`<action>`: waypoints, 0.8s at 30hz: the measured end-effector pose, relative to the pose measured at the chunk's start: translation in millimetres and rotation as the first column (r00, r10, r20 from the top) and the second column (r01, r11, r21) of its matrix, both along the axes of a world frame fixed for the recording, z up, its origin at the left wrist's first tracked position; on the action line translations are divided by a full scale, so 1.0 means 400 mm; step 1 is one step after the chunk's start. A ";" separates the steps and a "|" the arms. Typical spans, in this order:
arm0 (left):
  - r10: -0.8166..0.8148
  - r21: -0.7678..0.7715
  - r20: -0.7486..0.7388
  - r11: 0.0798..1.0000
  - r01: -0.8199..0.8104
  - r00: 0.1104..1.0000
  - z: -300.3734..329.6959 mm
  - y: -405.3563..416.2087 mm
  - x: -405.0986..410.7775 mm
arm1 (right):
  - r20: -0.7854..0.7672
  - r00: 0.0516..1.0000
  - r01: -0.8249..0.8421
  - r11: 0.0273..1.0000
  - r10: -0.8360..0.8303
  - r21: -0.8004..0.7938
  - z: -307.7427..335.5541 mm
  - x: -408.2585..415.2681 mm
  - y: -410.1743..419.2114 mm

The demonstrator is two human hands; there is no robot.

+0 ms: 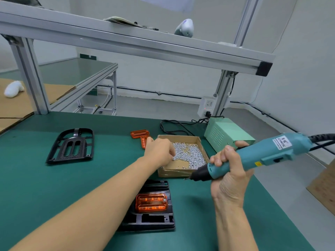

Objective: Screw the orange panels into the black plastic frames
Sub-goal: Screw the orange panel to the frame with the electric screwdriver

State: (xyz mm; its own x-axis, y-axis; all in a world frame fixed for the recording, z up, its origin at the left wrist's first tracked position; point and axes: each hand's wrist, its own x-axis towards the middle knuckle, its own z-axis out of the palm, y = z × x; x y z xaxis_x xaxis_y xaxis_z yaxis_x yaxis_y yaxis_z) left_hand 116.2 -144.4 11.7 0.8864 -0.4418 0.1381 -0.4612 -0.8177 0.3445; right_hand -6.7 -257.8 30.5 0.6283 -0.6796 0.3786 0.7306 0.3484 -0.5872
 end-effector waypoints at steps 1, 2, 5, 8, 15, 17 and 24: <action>0.015 0.024 0.008 1.000 -0.015 1.000 -0.010 -0.009 0.006 | -0.003 1.000 0.001 1.000 -0.001 0.007 -0.001 0.001 -0.001; 0.027 0.047 0.018 0.999 -0.028 0.999 -0.017 -0.016 0.010 | -0.006 1.000 0.001 1.000 -0.001 0.013 -0.001 0.002 -0.003; 0.048 0.102 0.054 0.993 -0.053 0.997 -0.029 -0.031 0.020 | -0.017 1.000 0.009 1.000 -0.009 0.019 -0.001 0.005 -0.004; 0.039 0.133 0.096 0.990 -0.052 0.995 -0.032 -0.039 0.023 | -0.027 0.999 0.030 1.000 -0.030 0.001 -0.001 0.003 -0.003; -0.029 0.185 0.061 0.983 0.018 0.998 -0.027 -0.047 0.026 | -0.045 0.999 0.019 1.000 -0.019 0.015 0.002 -0.001 -0.001; -0.059 0.195 0.010 0.979 0.056 0.998 -0.020 -0.049 0.027 | -0.047 0.999 0.011 1.000 -0.010 0.015 0.002 -0.001 0.002; -0.108 0.219 -0.002 0.970 0.106 0.994 -0.022 -0.052 0.027 | -0.059 0.998 0.010 1.000 -0.009 0.011 0.002 -0.003 0.004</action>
